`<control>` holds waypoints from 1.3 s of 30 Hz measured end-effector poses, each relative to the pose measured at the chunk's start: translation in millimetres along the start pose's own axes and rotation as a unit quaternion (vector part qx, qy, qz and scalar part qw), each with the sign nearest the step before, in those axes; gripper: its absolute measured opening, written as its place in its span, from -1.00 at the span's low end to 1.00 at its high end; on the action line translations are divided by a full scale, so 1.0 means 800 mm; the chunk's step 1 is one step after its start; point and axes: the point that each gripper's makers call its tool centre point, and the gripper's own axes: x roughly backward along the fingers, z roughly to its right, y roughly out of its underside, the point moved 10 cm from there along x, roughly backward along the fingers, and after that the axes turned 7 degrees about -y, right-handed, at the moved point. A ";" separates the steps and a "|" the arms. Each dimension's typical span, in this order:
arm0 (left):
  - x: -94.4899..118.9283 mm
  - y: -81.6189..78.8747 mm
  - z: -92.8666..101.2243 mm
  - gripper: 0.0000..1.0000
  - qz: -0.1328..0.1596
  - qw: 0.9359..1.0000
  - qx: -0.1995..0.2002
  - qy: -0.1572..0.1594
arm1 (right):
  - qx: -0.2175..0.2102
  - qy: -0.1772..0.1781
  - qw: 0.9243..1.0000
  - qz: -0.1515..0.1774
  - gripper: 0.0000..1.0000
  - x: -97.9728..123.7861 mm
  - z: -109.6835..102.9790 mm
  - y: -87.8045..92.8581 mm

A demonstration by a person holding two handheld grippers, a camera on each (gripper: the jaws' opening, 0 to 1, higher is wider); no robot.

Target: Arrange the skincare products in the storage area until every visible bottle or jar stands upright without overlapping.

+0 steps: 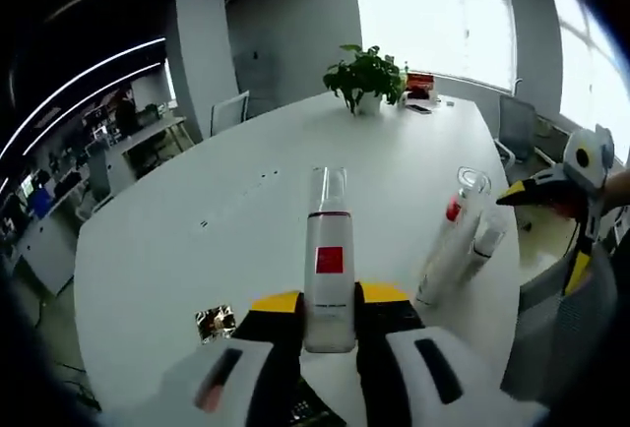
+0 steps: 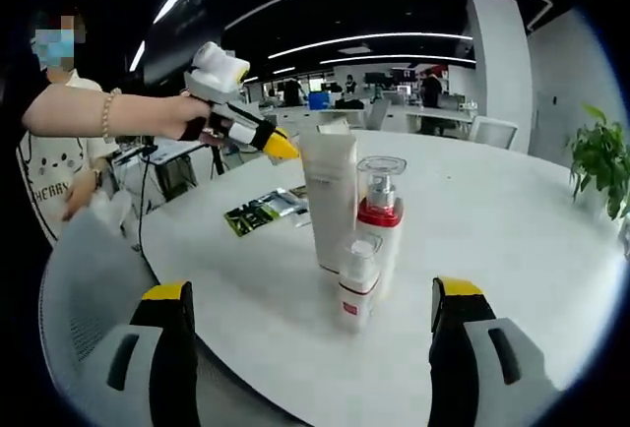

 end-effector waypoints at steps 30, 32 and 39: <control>0.136 0.037 0.041 -0.56 0.097 0.988 0.104 -0.068 | 0.028 -0.070 0.997 0.034 0.99 -0.032 -0.046 -0.033; 0.141 0.041 0.046 -0.56 0.097 0.988 0.102 -0.071 | 0.032 -0.069 0.997 0.029 0.99 -0.032 -0.046 -0.032; 0.161 0.046 0.065 -0.56 0.108 0.985 0.107 -0.079 | 0.024 -0.063 0.997 0.039 0.99 -0.027 -0.047 -0.034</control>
